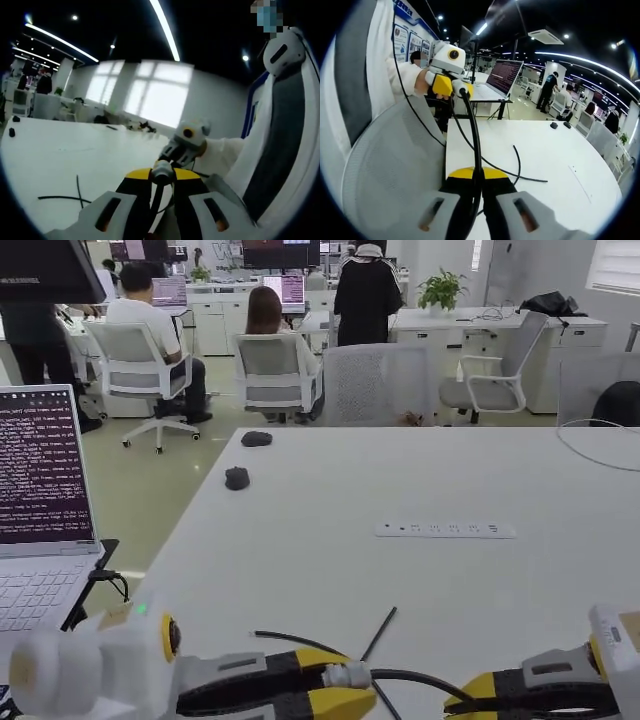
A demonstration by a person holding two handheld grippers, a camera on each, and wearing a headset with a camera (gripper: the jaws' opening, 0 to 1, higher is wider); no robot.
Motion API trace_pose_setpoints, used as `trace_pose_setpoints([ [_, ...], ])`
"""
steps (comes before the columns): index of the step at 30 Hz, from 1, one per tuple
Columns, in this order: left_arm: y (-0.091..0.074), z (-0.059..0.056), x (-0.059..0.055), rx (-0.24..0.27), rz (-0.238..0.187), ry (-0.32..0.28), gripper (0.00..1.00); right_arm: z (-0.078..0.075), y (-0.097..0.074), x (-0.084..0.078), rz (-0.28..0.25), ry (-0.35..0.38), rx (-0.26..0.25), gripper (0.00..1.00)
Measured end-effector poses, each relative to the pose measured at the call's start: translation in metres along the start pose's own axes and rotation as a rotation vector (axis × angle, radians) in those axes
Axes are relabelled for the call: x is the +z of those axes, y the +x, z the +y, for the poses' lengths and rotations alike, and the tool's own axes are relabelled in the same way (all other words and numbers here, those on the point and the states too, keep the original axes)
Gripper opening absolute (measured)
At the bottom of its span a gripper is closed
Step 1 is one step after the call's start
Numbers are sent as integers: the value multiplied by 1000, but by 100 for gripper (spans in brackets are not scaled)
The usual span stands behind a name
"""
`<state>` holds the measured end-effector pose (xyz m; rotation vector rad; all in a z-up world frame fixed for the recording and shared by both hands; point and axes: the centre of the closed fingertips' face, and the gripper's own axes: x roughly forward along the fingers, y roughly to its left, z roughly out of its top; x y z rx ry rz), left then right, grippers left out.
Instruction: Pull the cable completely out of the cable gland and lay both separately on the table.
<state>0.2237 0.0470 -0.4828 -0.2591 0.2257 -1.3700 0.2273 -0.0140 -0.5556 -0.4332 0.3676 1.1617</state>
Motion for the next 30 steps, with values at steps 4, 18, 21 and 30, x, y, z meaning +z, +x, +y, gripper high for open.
trace_pose_setpoints([
  [4,-1,1,1,3,-6,-3,16,-2,0,0,9,10,0,2],
  [18,4,5,1,20,-5,-4,16,-4,-1,32,-15,-24,-6,9],
  [21,8,3,-3,8,5,-6,16,3,4,49,-43,-59,25,10],
  [30,16,-5,-10,-24,46,10,16,17,28,57,-26,-142,82,13],
])
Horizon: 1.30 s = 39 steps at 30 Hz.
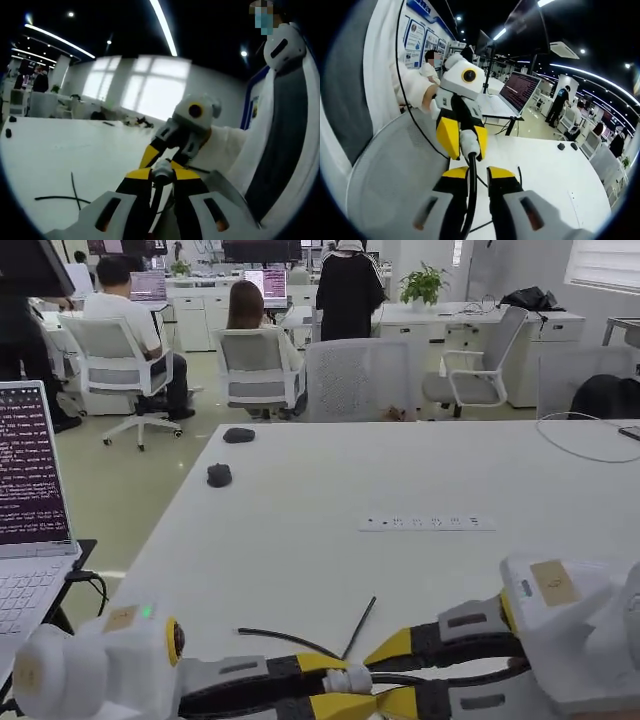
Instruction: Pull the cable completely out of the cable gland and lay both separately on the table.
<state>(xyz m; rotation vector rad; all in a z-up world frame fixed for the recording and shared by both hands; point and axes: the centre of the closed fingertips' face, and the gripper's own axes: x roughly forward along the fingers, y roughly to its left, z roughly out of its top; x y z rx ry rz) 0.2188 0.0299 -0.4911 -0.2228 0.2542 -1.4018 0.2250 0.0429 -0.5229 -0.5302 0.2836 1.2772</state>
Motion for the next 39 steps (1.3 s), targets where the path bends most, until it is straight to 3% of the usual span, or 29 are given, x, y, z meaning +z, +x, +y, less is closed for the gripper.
trace_pose_setpoints([
  [6,-3,1,2,5,1,6,16,6,4,-8,33,-24,29,4],
  [21,0,4,-1,17,12,9,16,0,2,-13,10,4,17,1],
  [32,-14,13,3,61,7,18,16,-16,-14,-31,17,43,-38,1],
  [39,-19,18,6,86,-13,21,16,-27,-22,-55,50,99,-79,1],
])
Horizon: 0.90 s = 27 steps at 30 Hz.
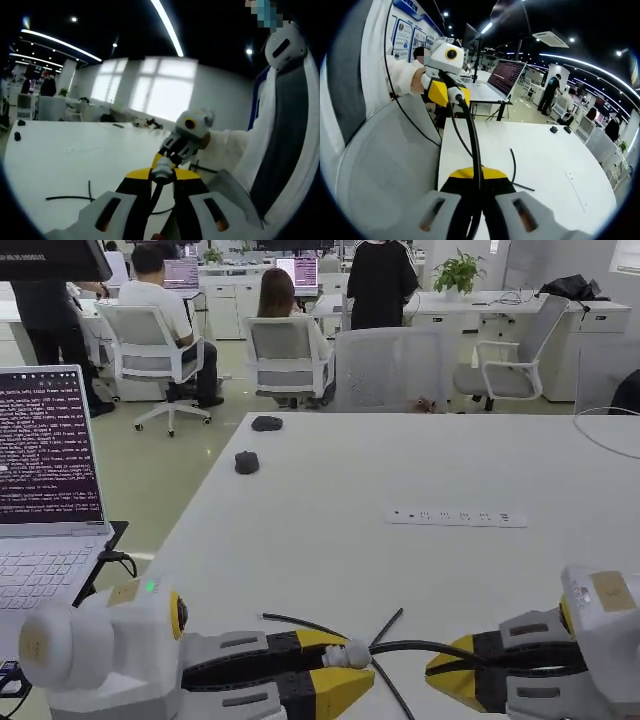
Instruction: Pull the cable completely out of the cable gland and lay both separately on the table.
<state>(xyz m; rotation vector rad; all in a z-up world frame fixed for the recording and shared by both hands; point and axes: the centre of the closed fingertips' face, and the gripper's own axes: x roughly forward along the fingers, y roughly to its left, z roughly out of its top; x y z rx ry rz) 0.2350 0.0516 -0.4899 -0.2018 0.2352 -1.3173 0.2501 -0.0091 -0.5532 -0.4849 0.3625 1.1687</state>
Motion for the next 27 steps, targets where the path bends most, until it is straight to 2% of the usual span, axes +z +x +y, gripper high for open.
trace_pose_setpoints([
  [11,-2,4,4,16,-24,-5,16,-9,-3,-20,31,44,-19,1],
  [17,-3,7,7,22,-42,-25,16,-7,-2,-22,27,67,-18,1],
  [27,-2,8,5,36,-41,-31,16,-9,-4,-21,32,98,-20,1],
])
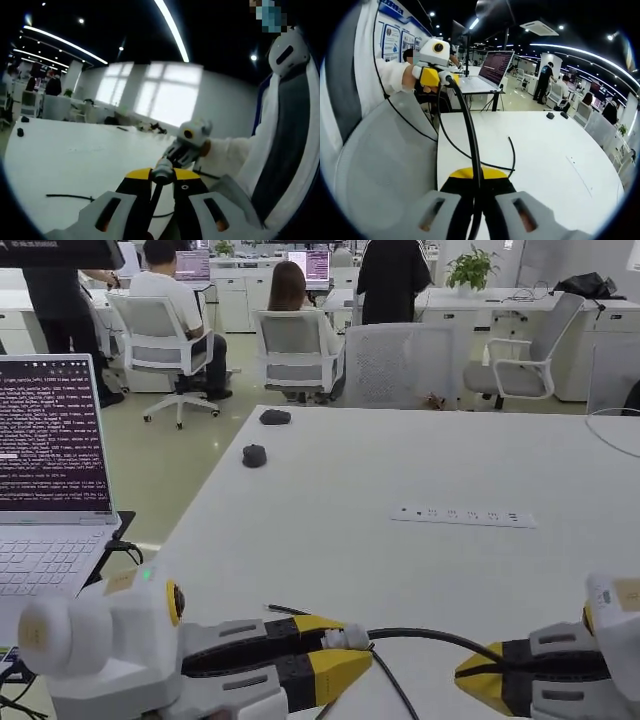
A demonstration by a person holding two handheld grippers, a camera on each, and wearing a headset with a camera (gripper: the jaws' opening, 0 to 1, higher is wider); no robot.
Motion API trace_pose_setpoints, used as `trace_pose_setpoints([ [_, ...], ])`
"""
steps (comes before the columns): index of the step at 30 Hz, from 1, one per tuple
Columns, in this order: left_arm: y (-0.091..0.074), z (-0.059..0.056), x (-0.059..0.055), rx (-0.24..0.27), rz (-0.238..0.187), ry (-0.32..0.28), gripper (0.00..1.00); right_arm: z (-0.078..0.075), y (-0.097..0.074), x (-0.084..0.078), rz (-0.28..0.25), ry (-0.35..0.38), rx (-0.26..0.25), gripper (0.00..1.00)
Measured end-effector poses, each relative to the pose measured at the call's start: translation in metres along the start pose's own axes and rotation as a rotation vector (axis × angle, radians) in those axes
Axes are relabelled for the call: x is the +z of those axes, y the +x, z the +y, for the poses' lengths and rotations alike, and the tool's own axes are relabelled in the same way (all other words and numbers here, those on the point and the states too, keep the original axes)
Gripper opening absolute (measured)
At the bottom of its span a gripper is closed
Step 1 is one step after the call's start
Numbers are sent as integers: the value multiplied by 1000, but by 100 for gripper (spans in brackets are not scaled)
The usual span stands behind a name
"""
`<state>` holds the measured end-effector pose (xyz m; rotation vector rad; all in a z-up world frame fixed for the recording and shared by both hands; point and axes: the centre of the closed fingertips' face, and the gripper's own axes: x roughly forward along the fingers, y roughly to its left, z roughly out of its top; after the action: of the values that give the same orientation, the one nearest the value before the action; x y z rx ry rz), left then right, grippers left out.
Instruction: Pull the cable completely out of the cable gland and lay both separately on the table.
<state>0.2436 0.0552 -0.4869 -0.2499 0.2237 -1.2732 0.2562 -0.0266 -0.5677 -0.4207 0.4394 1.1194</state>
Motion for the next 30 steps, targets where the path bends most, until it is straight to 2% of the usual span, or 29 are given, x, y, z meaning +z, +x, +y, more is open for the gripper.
trace_pose_setpoints([
  [3,0,1,0,5,6,3,16,-1,-2,2,4,4,-5,4],
  [5,-1,4,0,15,8,-2,16,-1,-4,6,-3,8,-8,11],
  [9,0,6,-3,24,24,-3,16,1,-8,25,-67,3,-1,16],
  [11,2,5,-4,21,31,1,16,2,-11,35,-82,-25,3,18],
  [15,7,4,-6,14,48,3,16,14,-13,59,-104,-146,48,26],
  [16,8,4,-6,12,51,2,16,17,-13,66,-110,-176,56,26],
  [21,15,2,-7,-3,64,7,16,20,-9,85,-134,-216,62,24],
  [26,16,-1,-9,-13,75,14,16,18,-2,88,-135,-241,64,19],
  [30,16,1,-9,-10,81,11,16,25,1,86,-135,-250,106,11],
])
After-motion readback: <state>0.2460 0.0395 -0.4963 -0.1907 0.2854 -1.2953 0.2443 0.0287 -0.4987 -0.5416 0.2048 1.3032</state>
